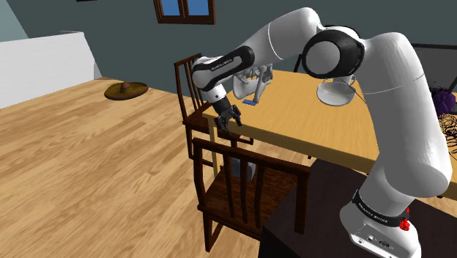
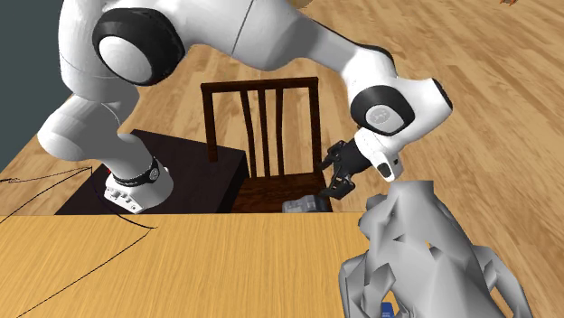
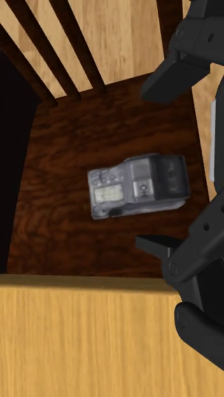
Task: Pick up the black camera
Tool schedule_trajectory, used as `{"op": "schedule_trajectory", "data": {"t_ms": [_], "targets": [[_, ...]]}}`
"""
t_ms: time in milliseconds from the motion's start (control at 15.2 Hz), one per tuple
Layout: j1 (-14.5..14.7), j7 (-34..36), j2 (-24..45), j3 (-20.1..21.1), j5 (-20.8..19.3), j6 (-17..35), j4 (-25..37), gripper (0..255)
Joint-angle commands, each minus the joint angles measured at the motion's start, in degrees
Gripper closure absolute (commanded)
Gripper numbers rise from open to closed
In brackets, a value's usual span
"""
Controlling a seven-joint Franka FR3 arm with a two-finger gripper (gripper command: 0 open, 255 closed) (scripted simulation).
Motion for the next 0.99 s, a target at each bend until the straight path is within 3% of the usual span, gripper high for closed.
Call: {"op": "schedule_trajectory", "data": {"t_ms": [0, 264, 462, 924], "targets": [[0.57, -0.70, 6.37, 0.13, -0.58, -2.59, 6.23, 0], [1.90, -2.42, 19.53, 0.22, -1.72, -8.96, 20.52, 0], [3.26, -4.18, 32.18, 0.08, -2.57, -16.36, 36.68, 0], [3.55, -4.41, 37.84, -0.11, -2.64, -16.09, 41.70, 0]]}}
